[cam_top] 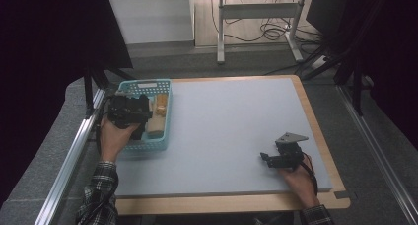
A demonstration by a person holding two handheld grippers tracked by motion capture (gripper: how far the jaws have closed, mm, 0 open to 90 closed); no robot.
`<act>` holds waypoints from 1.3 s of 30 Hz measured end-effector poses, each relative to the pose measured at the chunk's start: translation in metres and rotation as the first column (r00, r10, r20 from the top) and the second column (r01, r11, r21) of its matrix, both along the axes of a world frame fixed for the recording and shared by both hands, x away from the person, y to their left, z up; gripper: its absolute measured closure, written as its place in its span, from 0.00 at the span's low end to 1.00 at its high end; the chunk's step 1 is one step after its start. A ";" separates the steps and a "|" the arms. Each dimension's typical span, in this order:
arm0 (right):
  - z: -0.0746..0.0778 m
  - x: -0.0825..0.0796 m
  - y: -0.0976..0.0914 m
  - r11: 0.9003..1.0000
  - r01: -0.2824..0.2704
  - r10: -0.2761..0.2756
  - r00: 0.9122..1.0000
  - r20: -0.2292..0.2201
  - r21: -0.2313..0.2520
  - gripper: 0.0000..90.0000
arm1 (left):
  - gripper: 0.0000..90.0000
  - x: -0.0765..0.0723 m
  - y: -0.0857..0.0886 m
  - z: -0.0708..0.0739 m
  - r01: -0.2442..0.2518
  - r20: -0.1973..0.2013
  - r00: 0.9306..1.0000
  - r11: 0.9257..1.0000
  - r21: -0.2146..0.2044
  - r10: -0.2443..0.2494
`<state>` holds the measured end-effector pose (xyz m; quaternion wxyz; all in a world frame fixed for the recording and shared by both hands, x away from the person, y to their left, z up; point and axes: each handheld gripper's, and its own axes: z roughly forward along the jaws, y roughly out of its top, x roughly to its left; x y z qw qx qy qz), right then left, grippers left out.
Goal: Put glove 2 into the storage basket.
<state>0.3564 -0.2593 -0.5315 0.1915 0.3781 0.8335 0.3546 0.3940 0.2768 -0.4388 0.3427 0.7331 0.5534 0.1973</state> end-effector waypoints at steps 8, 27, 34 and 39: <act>0.000 0.000 0.000 1.000 0.000 0.000 1.000 0.001 0.000 0.22 | 0.00 -0.012 -0.011 0.004 0.035 0.021 0.999 0.999 0.014 -0.035; 0.000 0.000 0.000 1.000 0.002 -0.001 1.000 0.002 -0.002 0.22 | 0.00 -0.036 -0.036 0.005 0.112 0.068 0.991 0.993 0.033 -0.114; 0.000 0.000 0.000 1.000 0.002 -0.002 1.000 0.002 -0.002 0.22 | 0.00 -0.042 -0.048 0.004 0.147 0.082 0.985 0.988 0.040 -0.150; 0.000 0.000 0.000 1.000 0.002 -0.002 1.000 0.003 -0.003 0.22 | 0.00 -0.047 -0.058 0.002 0.170 0.090 0.981 0.985 0.040 -0.173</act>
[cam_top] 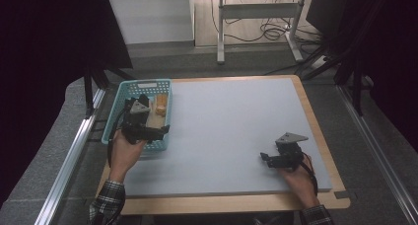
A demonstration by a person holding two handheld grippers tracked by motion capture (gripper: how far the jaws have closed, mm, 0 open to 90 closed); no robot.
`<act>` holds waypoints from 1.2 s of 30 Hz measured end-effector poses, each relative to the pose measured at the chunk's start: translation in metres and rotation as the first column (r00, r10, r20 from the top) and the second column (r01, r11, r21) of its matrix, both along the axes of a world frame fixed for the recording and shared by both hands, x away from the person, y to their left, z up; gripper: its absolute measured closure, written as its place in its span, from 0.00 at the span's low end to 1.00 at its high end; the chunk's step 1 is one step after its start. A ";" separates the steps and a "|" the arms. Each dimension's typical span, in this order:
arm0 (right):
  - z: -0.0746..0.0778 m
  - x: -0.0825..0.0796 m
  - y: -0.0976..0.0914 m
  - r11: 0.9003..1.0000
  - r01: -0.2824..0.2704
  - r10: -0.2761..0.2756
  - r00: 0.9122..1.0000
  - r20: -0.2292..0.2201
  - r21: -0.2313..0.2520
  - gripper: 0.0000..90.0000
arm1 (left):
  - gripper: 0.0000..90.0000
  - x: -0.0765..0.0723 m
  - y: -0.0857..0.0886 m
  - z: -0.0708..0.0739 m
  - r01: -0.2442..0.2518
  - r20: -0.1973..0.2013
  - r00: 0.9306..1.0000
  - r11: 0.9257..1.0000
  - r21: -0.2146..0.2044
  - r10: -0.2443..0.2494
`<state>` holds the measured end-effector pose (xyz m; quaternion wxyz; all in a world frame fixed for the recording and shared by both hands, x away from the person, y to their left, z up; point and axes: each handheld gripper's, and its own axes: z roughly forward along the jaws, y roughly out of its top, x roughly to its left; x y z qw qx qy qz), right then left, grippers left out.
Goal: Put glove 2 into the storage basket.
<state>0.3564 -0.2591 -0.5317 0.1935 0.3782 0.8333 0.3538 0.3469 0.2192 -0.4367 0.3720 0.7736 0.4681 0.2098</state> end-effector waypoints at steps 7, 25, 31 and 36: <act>0.000 0.000 0.000 1.000 0.000 0.000 1.000 -0.001 0.001 0.22 | 0.00 -0.006 -0.014 -0.003 0.037 0.005 0.999 0.999 0.004 -0.037; 0.000 0.000 0.000 1.000 0.000 0.000 1.000 -0.001 0.001 0.22 | 0.00 -0.016 -0.049 -0.015 0.119 0.013 0.993 0.993 -0.024 -0.119; 0.000 0.000 0.000 1.000 0.000 0.000 1.000 -0.001 0.001 0.22 | 0.00 -0.017 -0.064 -0.021 0.148 0.029 0.989 0.988 -0.044 -0.147; 0.000 0.000 0.000 1.000 0.000 0.000 1.000 -0.001 0.001 0.22 | 0.00 -0.019 -0.076 -0.027 0.180 0.037 0.983 0.982 -0.050 -0.178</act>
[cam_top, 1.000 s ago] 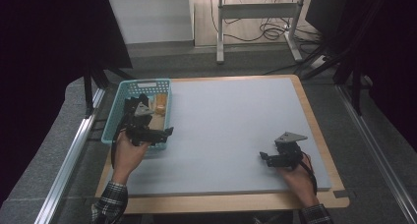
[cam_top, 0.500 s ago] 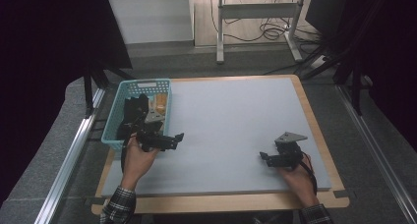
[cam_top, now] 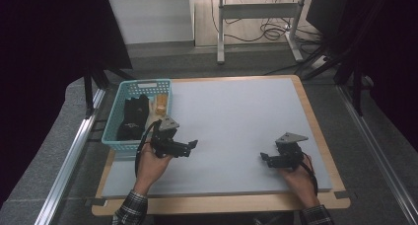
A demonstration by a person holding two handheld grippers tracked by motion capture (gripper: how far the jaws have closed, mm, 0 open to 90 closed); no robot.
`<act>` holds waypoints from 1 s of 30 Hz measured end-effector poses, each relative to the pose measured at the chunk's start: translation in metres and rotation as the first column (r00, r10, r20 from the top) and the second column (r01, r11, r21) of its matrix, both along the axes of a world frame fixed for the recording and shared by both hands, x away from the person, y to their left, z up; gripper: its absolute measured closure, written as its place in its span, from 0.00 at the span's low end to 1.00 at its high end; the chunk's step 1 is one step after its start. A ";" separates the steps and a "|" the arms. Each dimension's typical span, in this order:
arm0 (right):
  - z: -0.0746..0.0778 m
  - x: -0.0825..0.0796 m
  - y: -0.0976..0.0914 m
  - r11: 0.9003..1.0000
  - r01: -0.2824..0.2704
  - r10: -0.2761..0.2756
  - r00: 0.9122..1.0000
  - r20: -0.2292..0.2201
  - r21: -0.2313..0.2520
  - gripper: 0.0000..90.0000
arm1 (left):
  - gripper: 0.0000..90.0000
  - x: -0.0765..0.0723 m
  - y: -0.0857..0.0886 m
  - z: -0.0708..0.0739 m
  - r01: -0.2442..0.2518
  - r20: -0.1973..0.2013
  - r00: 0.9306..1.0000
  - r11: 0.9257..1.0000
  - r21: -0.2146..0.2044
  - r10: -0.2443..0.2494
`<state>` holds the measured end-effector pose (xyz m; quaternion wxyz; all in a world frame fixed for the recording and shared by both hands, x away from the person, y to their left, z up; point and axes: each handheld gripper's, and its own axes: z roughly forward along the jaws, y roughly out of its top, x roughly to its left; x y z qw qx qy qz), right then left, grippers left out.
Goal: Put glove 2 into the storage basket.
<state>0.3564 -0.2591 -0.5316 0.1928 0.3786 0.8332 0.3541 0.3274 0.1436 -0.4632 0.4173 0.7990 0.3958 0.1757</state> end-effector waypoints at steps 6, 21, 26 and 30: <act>0.000 0.000 0.000 1.000 0.000 0.000 1.000 0.000 0.000 0.22 | 0.00 -0.005 -0.013 -0.009 0.032 0.006 0.999 0.999 0.009 -0.032; 0.000 0.000 0.000 1.000 0.000 0.000 1.000 0.000 0.000 0.22 | 0.00 -0.012 -0.028 -0.044 0.098 -0.028 0.995 0.995 -0.012 -0.099; 0.000 0.000 0.000 1.000 0.000 0.000 1.000 0.000 0.000 0.22 | 0.00 -0.013 -0.031 -0.054 0.110 -0.048 0.993 0.994 0.013 -0.109; 0.000 0.000 0.000 1.000 0.000 0.000 1.000 0.000 0.000 0.22 | 0.00 -0.014 -0.033 -0.063 0.115 -0.061 0.992 0.993 0.041 -0.112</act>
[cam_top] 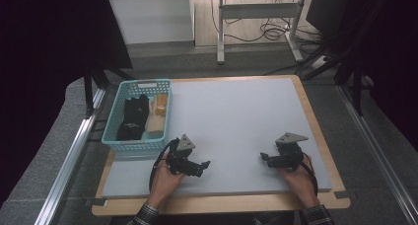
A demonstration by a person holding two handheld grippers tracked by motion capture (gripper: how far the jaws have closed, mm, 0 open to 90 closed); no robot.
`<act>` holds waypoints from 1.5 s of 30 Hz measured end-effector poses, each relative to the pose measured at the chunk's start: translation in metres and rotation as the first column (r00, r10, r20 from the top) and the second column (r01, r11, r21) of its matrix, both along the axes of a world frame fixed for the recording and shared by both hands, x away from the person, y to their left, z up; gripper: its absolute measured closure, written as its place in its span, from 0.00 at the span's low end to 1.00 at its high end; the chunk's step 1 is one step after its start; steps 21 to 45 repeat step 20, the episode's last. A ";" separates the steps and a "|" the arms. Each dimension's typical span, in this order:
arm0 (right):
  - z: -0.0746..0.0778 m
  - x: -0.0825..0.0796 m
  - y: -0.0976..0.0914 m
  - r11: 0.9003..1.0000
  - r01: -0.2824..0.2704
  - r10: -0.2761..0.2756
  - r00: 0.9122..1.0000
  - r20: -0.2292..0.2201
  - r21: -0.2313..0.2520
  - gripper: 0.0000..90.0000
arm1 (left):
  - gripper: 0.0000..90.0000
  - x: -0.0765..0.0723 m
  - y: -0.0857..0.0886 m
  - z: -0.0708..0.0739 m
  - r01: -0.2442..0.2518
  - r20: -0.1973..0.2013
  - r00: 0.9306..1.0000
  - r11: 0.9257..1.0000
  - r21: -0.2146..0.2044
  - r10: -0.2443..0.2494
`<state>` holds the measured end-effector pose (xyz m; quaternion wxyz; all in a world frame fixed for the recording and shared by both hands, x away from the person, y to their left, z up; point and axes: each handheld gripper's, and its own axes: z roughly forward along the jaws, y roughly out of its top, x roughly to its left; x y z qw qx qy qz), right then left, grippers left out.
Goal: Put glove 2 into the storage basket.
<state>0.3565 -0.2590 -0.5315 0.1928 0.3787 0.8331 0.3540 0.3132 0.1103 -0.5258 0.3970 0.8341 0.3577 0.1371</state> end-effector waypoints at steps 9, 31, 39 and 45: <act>0.000 0.000 0.000 1.000 0.001 -0.001 1.000 0.000 0.000 0.22 | 0.00 0.001 -0.006 -0.017 0.020 -0.054 0.998 0.997 0.073 -0.016; 0.000 0.000 0.000 1.000 0.000 0.000 1.000 0.001 -0.001 0.22 | 0.00 0.000 -0.009 -0.021 0.022 -0.059 0.998 0.995 0.094 -0.016; 0.000 0.000 0.000 1.000 0.000 0.000 1.000 0.001 -0.001 0.22 | 0.00 0.000 -0.009 -0.021 0.022 -0.059 0.998 0.995 0.094 -0.016; 0.000 0.000 0.000 1.000 0.000 0.000 1.000 0.001 -0.001 0.22 | 0.00 0.000 -0.009 -0.021 0.022 -0.059 0.998 0.995 0.094 -0.016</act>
